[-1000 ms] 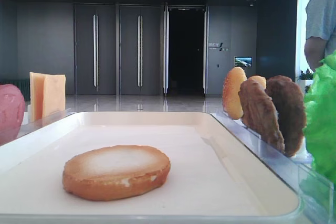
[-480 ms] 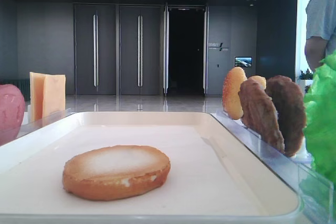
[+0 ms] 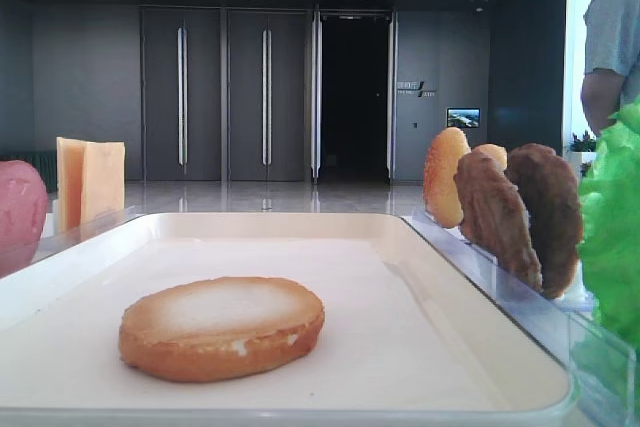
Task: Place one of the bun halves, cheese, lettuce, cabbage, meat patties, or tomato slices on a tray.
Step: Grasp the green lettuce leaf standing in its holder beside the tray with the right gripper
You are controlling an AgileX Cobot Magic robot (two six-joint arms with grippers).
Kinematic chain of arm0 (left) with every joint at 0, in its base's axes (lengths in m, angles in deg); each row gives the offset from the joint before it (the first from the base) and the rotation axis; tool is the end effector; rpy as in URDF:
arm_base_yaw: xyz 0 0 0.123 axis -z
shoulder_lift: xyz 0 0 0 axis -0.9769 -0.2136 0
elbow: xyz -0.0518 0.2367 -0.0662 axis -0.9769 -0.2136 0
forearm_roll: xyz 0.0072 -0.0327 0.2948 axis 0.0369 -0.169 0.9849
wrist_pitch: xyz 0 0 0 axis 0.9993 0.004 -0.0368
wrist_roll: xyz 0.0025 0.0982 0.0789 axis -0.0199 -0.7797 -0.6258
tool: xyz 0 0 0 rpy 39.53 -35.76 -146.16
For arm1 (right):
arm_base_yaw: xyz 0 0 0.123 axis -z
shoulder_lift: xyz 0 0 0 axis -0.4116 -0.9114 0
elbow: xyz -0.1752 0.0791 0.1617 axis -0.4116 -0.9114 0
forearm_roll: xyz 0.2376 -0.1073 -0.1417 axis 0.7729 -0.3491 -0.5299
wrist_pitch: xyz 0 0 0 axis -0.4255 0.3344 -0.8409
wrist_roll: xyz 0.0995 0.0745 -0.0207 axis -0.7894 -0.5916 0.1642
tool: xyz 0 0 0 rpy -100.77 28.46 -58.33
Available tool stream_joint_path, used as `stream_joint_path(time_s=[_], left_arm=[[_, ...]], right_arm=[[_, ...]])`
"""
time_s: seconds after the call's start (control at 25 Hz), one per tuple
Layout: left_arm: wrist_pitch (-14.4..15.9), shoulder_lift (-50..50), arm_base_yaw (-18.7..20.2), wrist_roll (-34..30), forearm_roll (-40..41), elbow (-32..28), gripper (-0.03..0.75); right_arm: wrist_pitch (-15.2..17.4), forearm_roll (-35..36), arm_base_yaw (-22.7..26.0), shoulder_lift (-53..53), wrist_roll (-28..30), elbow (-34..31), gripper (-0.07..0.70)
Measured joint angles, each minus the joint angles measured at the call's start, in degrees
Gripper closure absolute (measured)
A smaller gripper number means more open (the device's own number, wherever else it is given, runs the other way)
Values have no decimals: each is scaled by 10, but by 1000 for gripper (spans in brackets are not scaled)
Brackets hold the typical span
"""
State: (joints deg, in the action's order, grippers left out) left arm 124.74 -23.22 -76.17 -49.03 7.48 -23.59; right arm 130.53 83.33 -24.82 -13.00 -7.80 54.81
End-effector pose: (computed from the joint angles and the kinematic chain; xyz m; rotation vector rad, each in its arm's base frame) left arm 0.0971 -0.0120 0.2713 0.1226 2.0980 -0.0661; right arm 0.2006 0.0034 0.2827 0.1081 2.6183 0.0532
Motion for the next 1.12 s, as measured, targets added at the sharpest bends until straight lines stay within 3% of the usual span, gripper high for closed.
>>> stream_joint_path(time_s=[0.28,0.48,0.8,1.12], left_arm=[[0,0,0,0,0,0,24],[0,0,0,0,1,0,24],[0,0,0,0,1,0,24],[0,0,0,0,1,0,24]], right_arm=[[0,84,-5,-1,-1,0,100],[1,92,-64,-1,-37,0,100],[1,-11,-231,-1,-175,0,100],[1,-95,-447,-18,-332,0,100]])
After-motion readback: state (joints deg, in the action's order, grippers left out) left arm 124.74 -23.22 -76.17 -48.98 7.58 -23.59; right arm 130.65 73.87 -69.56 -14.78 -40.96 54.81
